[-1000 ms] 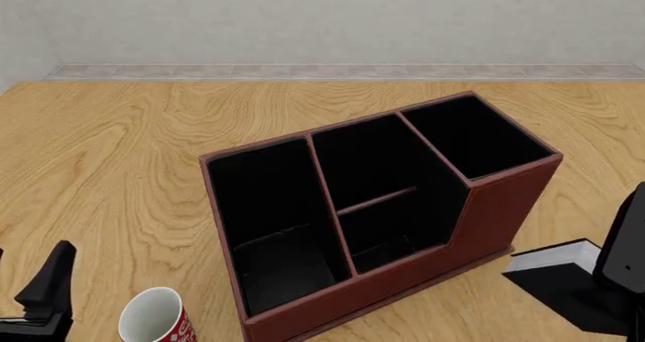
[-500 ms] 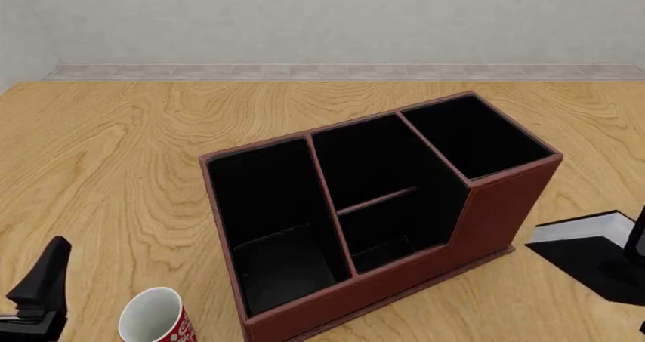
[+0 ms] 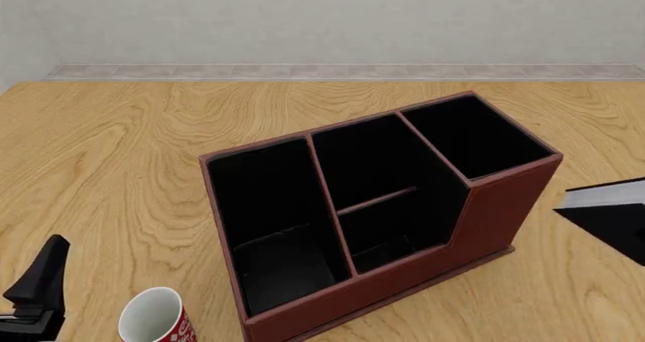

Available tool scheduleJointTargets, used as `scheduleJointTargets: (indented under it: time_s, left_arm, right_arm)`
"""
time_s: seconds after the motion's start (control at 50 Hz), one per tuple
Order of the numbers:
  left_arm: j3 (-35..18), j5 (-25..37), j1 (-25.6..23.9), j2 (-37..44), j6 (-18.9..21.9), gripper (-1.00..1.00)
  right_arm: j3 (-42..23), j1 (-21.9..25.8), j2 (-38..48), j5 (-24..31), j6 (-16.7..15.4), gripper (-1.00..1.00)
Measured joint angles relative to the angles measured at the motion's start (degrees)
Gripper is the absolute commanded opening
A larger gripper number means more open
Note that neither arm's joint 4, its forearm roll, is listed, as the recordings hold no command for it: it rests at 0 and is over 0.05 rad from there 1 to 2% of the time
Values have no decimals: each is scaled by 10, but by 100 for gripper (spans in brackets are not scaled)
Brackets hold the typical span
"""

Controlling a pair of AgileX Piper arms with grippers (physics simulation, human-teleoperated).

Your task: Pick up the book and place it in the right compartment of the caddy.

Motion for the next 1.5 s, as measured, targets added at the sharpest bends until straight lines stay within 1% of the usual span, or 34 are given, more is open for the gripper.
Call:
scheduleJointTargets:
  time_s: [0.18, 0.54, 0.66, 0.76, 0.92, 1.16, 1.36, 1.5]
  left_arm:
    - [0, 1, 1, 0, 0, 100]
    - [-3, 5, 5, 0, 0, 100]
    - [-5, 6, 5, 0, 1, 100]
    - [-7, 8, 6, 0, 0, 100]
    - [-10, 11, 7, 0, 1, 100]
    - [-11, 12, 9, 0, 2, 100]
    - [-11, 13, 12, 0, 3, 100]
    - [-10, 14, 12, 0, 4, 100]
  right_arm:
    - [-37, -4, 11, 0, -15, -100]
    - [-121, 9, 38, 0, -19, -100]
    - [-148, 20, 49, 0, -15, -100]
    - [-174, 36, 61, 0, -7, -100]
    - [-222, 73, 87, 0, 23, -100]
    - [-298, 133, 137, 0, 84, -100]
    - [-348, 159, 175, 0, 116, -100]
    - [-378, 174, 202, 0, 145, -100]
